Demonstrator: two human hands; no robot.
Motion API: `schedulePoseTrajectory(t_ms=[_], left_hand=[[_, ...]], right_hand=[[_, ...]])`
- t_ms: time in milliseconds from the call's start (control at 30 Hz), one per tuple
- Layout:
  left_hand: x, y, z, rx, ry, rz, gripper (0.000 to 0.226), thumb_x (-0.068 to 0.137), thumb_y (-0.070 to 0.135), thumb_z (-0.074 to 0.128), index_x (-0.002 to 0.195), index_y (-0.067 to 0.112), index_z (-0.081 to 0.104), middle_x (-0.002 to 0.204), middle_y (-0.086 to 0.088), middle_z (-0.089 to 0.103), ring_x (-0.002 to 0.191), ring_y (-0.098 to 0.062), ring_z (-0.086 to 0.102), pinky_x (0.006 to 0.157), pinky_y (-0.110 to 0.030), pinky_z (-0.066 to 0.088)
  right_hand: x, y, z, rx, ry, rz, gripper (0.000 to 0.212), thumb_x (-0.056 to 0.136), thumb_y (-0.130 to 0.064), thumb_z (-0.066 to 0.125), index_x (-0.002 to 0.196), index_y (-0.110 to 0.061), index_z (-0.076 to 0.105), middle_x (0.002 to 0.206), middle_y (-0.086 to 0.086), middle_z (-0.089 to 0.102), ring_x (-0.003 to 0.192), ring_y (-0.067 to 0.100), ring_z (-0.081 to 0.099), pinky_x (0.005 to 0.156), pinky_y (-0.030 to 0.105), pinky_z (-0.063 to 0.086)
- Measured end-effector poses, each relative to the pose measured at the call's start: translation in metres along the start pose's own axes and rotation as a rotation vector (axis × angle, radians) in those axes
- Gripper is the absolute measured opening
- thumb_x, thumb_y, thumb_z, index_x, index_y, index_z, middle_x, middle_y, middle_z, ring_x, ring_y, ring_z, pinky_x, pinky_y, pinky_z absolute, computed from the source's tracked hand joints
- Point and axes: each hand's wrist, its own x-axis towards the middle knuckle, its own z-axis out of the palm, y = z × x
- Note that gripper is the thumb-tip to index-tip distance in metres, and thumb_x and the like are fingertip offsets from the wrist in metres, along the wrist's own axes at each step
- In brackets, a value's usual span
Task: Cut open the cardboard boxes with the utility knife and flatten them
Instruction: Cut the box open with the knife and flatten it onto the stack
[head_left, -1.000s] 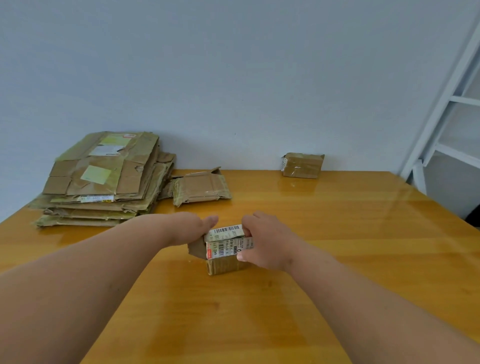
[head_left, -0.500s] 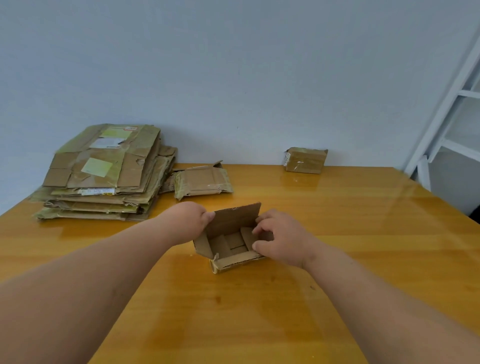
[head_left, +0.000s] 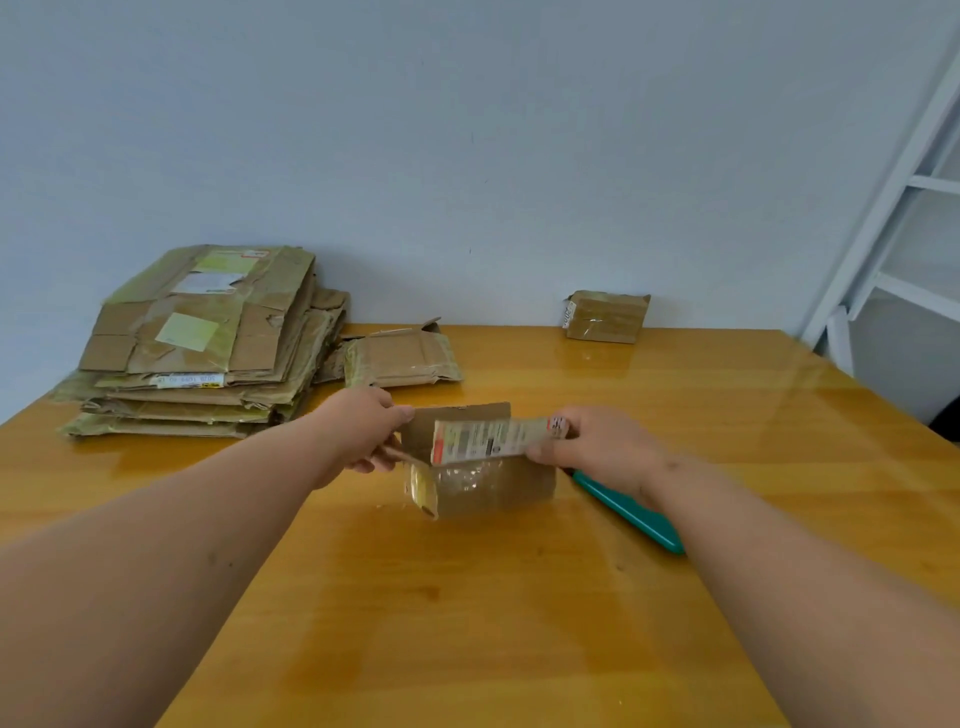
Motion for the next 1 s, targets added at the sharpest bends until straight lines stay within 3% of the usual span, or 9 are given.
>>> schedulePoseTrajectory(t_ms=[100,200,333,433,500,633,800,867,1000], left_hand=[[-0.001,0.0,-0.012,-0.241,0.035,0.038,0.027,0.1,0.04,0.046,0.104,0.017,0.061,0.101,-0.01,0.067,0.09,-0.025,0.065,0.079,-0.04,0.054],[-0.005,0.008,-0.021,-0.425,0.034,0.097,0.035,0.099,0.05,0.042,0.118,0.025,0.058,0.111,-0.001,0.062,0.1,-0.02,0.062,0.089,-0.041,0.052],[-0.012,0.011,-0.01,-0.093,-0.022,0.355,0.064,0.078,0.069,0.056,0.135,0.042,0.042,0.123,0.014,0.05,0.107,-0.003,0.052,0.085,-0.029,0.047],[-0.015,0.014,0.007,0.183,-0.068,0.453,0.083,0.069,0.071,0.065,0.14,0.044,0.034,0.127,0.014,0.047,0.106,-0.006,0.054,0.082,-0.027,0.049],[-0.013,0.015,0.017,0.34,-0.031,0.457,0.084,0.07,0.068,0.068,0.142,0.042,0.034,0.13,0.013,0.047,0.107,-0.009,0.052,0.085,-0.028,0.047],[-0.009,0.022,0.033,0.381,-0.035,0.382,0.086,0.077,0.062,0.066,0.148,0.037,0.026,0.138,0.006,0.044,0.116,-0.017,0.051,0.098,-0.038,0.047],[-0.003,0.024,0.038,0.471,-0.086,0.348,0.099,0.075,0.061,0.069,0.153,0.033,0.015,0.153,-0.001,0.029,0.131,-0.024,0.042,0.107,-0.04,0.04],[0.001,0.023,0.041,0.518,-0.067,0.339,0.1,0.074,0.064,0.069,0.153,0.033,0.015,0.154,-0.002,0.026,0.131,-0.026,0.042,0.105,-0.039,0.041],[0.006,0.023,0.033,0.623,-0.078,0.239,0.096,0.069,0.078,0.061,0.148,0.03,0.033,0.141,0.001,0.032,0.114,-0.022,0.05,0.086,-0.031,0.047]], right_hand=[[0.004,-0.004,-0.006,0.18,0.118,0.02,0.02,0.088,-0.039,0.07,0.098,-0.022,0.066,0.098,-0.005,0.071,0.091,0.015,0.067,0.075,0.032,0.055],[0.011,-0.003,-0.009,0.439,0.22,0.084,0.022,0.092,-0.033,0.068,0.106,-0.018,0.063,0.104,0.005,0.072,0.096,0.024,0.068,0.088,0.044,0.056],[0.012,0.0,-0.001,0.627,0.142,0.204,0.019,0.093,-0.021,0.067,0.106,-0.009,0.062,0.102,0.014,0.073,0.089,0.026,0.069,0.081,0.043,0.058],[0.013,0.005,0.011,0.714,0.144,0.242,0.018,0.093,-0.016,0.067,0.106,-0.005,0.063,0.099,0.014,0.075,0.091,0.028,0.07,0.083,0.043,0.058],[0.015,0.006,0.016,0.659,0.174,0.27,0.02,0.093,-0.02,0.068,0.105,-0.005,0.062,0.103,0.015,0.073,0.098,0.031,0.068,0.084,0.044,0.055],[0.021,0.009,0.021,0.432,0.287,0.343,0.03,0.096,-0.032,0.062,0.117,-0.015,0.049,0.105,0.004,0.057,0.085,0.017,0.055,0.061,0.032,0.041],[0.02,0.013,0.016,-0.068,0.556,0.187,0.025,0.098,-0.036,0.043,0.11,-0.024,0.061,0.111,0.008,0.058,0.1,0.028,0.057,0.083,0.042,0.051],[0.015,0.013,0.013,0.044,0.502,0.115,0.027,0.098,-0.042,0.042,0.102,-0.025,0.062,0.106,0.004,0.06,0.094,0.021,0.058,0.079,0.037,0.049],[0.005,0.021,0.016,0.234,0.216,0.115,0.02,0.099,-0.035,0.051,0.116,-0.025,0.058,0.111,-0.005,0.06,0.098,0.011,0.058,0.082,0.029,0.049]])
